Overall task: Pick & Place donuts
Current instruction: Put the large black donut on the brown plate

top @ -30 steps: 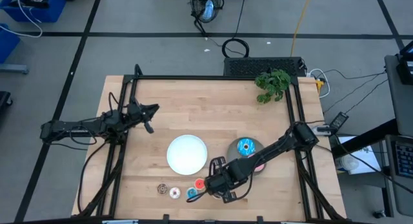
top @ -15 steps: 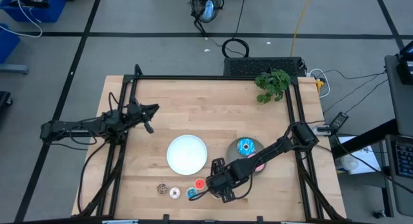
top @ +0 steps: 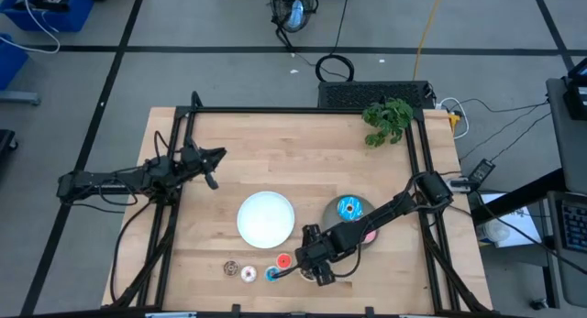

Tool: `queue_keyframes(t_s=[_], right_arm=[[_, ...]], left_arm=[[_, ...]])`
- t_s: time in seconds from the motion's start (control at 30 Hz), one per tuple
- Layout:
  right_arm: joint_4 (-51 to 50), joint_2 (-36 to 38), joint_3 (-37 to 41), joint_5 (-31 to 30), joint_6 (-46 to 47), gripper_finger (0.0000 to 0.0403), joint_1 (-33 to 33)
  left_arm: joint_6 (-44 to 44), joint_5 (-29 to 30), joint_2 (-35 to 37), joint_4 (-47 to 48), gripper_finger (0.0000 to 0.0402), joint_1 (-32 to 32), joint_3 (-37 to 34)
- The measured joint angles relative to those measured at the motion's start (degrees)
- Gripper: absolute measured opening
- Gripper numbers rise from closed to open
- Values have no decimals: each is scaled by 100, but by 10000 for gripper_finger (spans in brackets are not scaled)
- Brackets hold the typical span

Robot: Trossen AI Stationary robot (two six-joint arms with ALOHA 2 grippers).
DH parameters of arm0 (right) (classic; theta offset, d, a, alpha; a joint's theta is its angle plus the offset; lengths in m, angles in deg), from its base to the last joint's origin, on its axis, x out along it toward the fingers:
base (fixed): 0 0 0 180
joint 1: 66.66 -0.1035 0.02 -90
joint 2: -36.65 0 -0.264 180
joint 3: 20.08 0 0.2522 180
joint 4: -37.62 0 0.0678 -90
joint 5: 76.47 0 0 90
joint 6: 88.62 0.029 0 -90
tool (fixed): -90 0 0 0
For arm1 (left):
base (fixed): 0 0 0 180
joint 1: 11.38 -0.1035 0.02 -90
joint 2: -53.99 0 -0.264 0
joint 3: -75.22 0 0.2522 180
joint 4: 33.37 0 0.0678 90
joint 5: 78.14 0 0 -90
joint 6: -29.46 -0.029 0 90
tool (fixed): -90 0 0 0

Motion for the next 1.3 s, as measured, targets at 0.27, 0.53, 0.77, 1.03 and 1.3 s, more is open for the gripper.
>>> queue_keyframes(t_s=[0.27, 0.53, 0.77, 1.03, 1.3], right_arm=[[-282, 538, 11, 149, 150, 36, 77], [-984, 1773, -8, 77, 574, 24, 224], [-1988, 3050, -16, 48, 1494, 8, 480], [-2825, 3594, -17, -411, 2067, 9, 504], [-2984, 3566, 183, -504, 2080, 9, 674]], left_arm=[[-4, 2, 0, 11, 44, 1, 0], [-18, 2, 0, 23, 44, -1, 0], [-39, 2, 0, -1, 44, -1, 0], [-42, 2, 0, -8, 44, 0, 0], [-17, 2, 0, -13, 44, 0, 0]])
